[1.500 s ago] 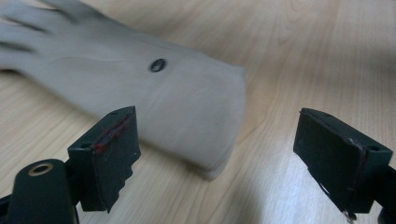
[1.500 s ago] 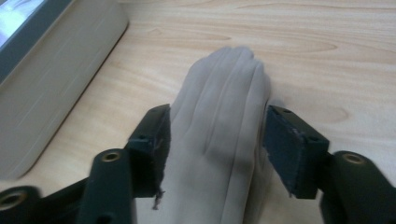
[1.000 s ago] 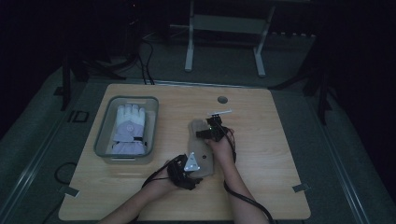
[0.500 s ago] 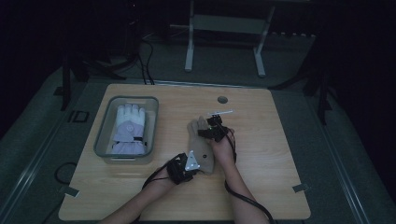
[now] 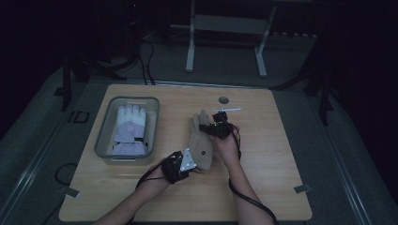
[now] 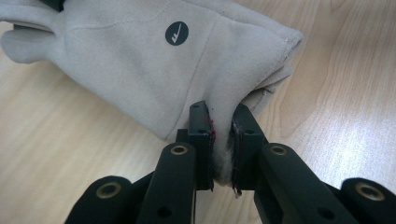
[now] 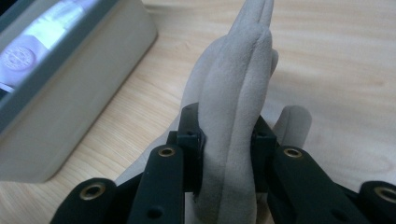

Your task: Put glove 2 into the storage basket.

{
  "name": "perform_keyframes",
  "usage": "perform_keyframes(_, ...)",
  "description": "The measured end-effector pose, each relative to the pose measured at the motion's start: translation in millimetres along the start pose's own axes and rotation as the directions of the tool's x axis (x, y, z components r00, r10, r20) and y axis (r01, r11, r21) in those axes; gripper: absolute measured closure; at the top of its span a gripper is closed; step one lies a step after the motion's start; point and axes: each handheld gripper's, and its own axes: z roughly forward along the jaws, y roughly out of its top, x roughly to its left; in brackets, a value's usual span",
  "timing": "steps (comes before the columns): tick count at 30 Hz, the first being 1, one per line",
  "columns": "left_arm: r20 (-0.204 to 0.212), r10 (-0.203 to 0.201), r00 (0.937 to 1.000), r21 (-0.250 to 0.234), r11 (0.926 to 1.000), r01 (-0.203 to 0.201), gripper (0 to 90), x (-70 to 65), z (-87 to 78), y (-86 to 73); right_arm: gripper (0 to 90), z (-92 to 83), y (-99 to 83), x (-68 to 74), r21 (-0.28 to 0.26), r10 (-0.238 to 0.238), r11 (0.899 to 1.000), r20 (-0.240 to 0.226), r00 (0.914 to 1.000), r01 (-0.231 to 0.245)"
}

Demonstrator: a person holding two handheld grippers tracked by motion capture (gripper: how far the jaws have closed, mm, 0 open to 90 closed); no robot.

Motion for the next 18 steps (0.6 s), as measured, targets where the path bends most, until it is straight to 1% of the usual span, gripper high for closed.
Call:
perform_keyframes(1, -0.006, -0.001, 1.0, -0.002, 1.0, 0.001, 81.6, 1.7, -3.7, 1.3, 73.2, -2.2, 3.5, 3.4, -0.007, -0.007, 1.0, -0.004, 1.0, 0.007)
perform_keyframes(3, -0.019, 0.01, 0.9998, 0.0, 0.9999, -0.01, 81.6, 5.3, -10.8, 3.7, 73.2, -5.3, 11.0, 9.7, -0.019, -0.021, 1.0, -0.006, 0.9998, 0.021)
perform_keyframes(7, -0.047, 0.014, 0.9988, 0.002, 0.9999, -0.014, 81.6, 13.9, -24.3, 4.7, 73.1, -7.3, 26.1, 22.1, -0.036, -0.049, 0.998, -0.018, 0.9986, 0.048)
perform_keyframes(10, -0.061, 0.007, 0.9981, 0.007, 1.0, -0.006, 81.6, 20.7, -33.0, 3.4, 73.1, -6.1, 36.2, 31.4, -0.044, -0.066, 0.997, -0.027, 0.9974, 0.065)
perform_keyframes(12, -0.071, 0.002, 0.9975, 0.006, 1.0, -0.002, 81.6, 25.1, -39.0, 2.0, 73.1, -4.2, 42.5, 37.1, -0.046, -0.068, 0.997, -0.038, 0.9969, 0.067)
perform_keyframes(14, -0.089, 0.004, 0.9961, 0.006, 1.0, -0.003, 81.6, 28.6, -44.8, 0.0, 73.1, -1.5, 48.9, 43.7, -0.047, -0.079, 0.996, -0.042, 0.996, 0.077)
perform_keyframes(17, -0.107, -0.002, 0.9942, 0.013, 0.9999, 0.003, 81.7, 35.6, -54.1, -4.3, 73.1, 1.8, 58.1, 54.7, -0.052, -0.097, 0.994, -0.048, 0.9942, 0.094)
perform_keyframes(18, -0.111, -0.009, 0.9937, 0.011, 0.9999, 0.011, 81.6, 38.1, -57.3, -5.8, 73.1, 3.1, 61.0, 58.4, -0.051, -0.102, 0.994, -0.047, 0.9937, 0.1)
